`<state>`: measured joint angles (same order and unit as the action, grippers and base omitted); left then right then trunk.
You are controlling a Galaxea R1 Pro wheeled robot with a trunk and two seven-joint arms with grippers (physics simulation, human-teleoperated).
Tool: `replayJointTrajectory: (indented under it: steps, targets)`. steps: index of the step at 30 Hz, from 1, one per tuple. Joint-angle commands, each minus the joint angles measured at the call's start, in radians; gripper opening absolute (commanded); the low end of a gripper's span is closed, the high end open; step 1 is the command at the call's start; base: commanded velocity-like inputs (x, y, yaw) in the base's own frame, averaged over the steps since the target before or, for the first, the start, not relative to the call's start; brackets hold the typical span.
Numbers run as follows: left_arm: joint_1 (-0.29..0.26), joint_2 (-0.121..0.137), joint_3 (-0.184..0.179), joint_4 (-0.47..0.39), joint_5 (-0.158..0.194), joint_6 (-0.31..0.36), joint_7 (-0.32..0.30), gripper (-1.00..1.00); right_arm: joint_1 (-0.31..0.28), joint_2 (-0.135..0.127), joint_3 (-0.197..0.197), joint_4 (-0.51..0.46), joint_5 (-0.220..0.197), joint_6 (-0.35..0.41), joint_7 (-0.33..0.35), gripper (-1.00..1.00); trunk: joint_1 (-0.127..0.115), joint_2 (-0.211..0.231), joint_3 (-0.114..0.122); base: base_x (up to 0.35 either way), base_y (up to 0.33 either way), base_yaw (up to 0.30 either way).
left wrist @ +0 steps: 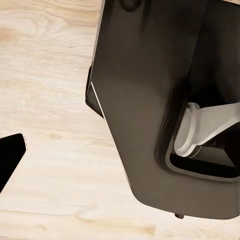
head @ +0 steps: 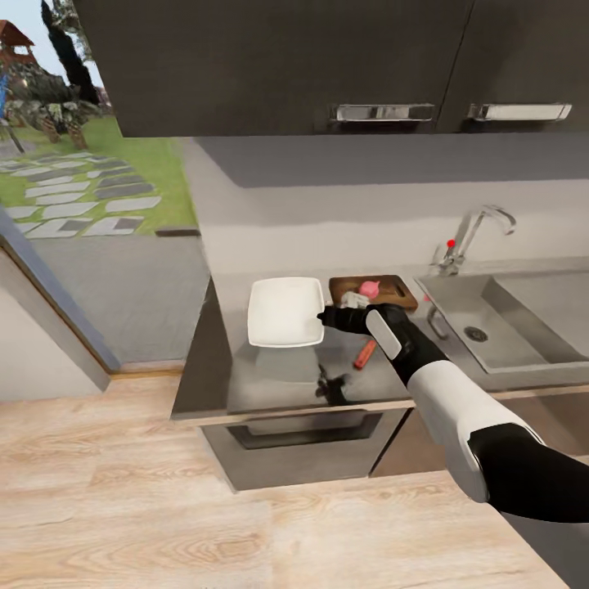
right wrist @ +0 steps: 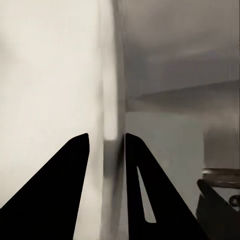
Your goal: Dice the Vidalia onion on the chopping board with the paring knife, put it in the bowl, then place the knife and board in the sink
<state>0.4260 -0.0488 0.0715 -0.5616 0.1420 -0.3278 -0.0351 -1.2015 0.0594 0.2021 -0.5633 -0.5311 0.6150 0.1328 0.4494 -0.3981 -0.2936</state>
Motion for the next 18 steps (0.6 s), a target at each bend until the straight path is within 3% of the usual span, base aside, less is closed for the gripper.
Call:
replayJointTrajectory:
  steps: [1,13,18]
  targets:
    - [0.000,-0.001,0.002,-0.001,0.006,0.000,-0.004,1.00,-0.001,0.000,0.000,0.000,0.000,0.003,0.004,-1.00,0.001,-0.002,-0.002,0.000,0.246,0.022]
    - [0.000,0.000,0.002,-0.002,0.006,0.000,-0.003,1.00,-0.001,-0.013,0.000,0.012,0.000,0.008,0.008,-1.00,0.001,-0.002,-0.002,0.000,0.210,0.003]
    - [0.000,0.000,0.002,-0.001,0.007,0.000,-0.003,1.00,-0.001,-0.013,-0.002,0.001,-0.003,0.109,0.008,-1.00,0.001,-0.002,-0.002,0.000,0.022,0.000]
